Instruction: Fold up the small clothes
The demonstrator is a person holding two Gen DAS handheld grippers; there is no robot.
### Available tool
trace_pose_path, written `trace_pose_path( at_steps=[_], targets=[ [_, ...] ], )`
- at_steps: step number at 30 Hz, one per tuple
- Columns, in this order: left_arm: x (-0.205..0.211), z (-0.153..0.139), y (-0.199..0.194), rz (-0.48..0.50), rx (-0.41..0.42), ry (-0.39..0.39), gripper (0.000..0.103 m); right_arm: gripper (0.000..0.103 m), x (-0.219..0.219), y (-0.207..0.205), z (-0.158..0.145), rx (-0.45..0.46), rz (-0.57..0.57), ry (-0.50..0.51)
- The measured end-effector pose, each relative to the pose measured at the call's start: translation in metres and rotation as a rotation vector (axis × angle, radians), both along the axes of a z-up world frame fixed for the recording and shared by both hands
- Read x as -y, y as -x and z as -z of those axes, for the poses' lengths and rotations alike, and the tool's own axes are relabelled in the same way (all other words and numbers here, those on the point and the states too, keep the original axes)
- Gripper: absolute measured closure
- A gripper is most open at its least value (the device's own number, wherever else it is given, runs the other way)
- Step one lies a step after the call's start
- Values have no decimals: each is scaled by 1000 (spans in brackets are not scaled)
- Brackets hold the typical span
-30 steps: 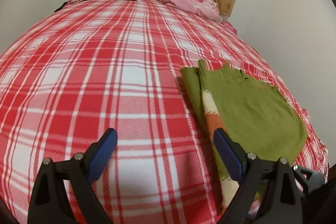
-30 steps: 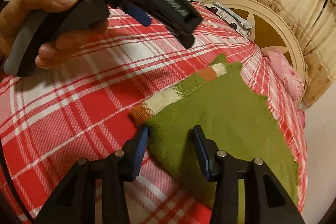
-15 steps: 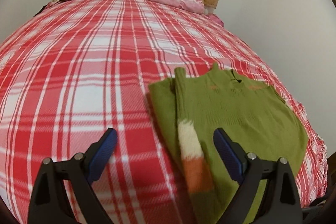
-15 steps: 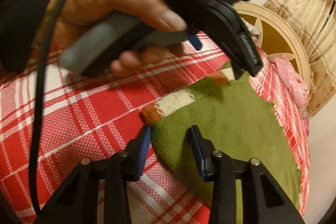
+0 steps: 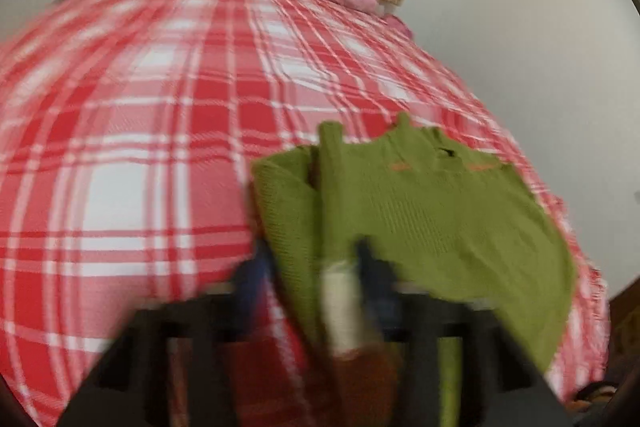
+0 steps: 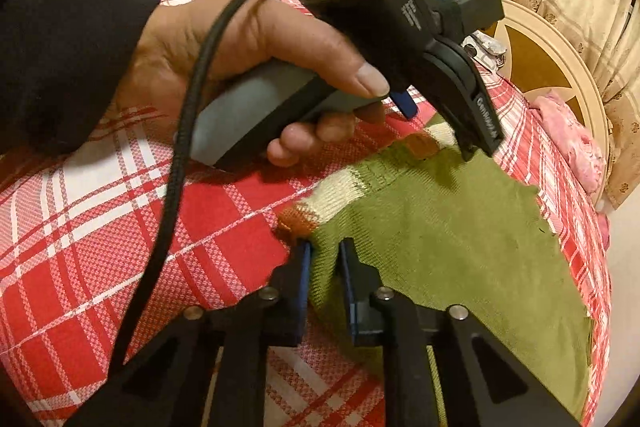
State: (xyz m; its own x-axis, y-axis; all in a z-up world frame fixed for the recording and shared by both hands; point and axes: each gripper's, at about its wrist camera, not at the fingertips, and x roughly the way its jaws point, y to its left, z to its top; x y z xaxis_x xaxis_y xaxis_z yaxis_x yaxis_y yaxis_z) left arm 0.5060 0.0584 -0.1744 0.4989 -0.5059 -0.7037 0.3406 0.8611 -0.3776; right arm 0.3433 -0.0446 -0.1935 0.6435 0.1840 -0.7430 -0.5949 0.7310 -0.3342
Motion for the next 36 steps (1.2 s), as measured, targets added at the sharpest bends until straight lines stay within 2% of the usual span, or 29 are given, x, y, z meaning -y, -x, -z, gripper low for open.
trace_pose_path(
  at_steps=[1, 2, 5, 8, 14, 19, 26, 30, 36],
  targets=[
    [0, -1, 1, 2, -1, 17, 87, 92, 2, 0, -2, -5, -1, -9],
    [1, -3, 2, 1, 9, 17, 89, 93, 5, -1, -5, -8, 0, -18],
    [4, -12, 7, -26, 26, 23, 90, 94, 18, -3, -16, -11, 13, -57],
    [2, -22, 7, -52, 18, 89, 90, 96, 34, -2, -30, -9, 43, -107],
    [21, -56, 17, -37, 71, 129, 90, 98, 83, 6, -55, 24, 143, -203],
    [56, -84, 22, -8, 119, 121, 91, 99, 125, 12, -74, 45, 224, -292],
    [106, -109, 17, 39, 146, 131, 91, 99, 182, 22, -91, 83, 310, -400],
    [144, -116, 14, 74, 155, 123, 91, 99, 216, 32, -98, 104, 363, -455],
    [200, -111, 5, 128, 134, 115, 91, 99, 267, 46, -98, 105, 450, -526]
  ],
)
